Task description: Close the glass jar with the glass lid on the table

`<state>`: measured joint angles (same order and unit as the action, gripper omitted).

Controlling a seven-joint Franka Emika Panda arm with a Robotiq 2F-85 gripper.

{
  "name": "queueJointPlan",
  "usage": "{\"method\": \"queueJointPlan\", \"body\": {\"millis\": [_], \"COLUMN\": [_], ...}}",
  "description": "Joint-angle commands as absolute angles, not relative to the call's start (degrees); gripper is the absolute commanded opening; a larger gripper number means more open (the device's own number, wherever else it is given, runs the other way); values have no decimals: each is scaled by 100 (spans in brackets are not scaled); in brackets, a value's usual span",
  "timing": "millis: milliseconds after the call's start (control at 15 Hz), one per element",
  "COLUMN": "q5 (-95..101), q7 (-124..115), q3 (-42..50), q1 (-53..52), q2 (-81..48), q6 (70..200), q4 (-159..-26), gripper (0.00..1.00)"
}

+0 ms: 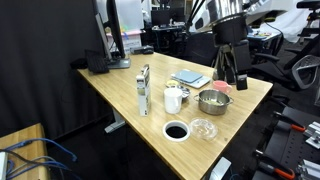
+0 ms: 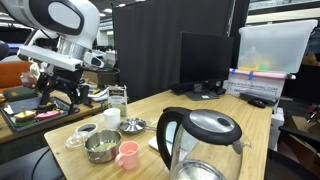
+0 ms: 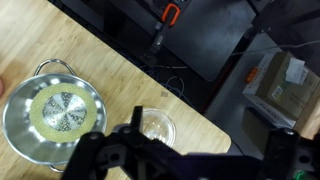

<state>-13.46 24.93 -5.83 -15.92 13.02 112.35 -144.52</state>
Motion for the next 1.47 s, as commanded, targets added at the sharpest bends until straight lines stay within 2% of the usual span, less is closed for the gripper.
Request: {"method": "queueJointPlan", "body": {"millis": [0, 333, 867, 933, 1400], "q5": [-1361, -1614, -1196, -1399, -1264], "q7": [2509, 2415, 1665, 2006, 1736], "q3": [-661, -748, -1158, -1182, -1211], "q1": [-1513, -1578, -1534, -1498, -1468], "q2": [1306, 1060, -506, -239, -612], "q6": [11221, 11736, 13525, 13259, 13588], "q4": [-14436, -14460, -14253, -14392, -14241], "gripper": [100, 100, 100, 100, 100]}}
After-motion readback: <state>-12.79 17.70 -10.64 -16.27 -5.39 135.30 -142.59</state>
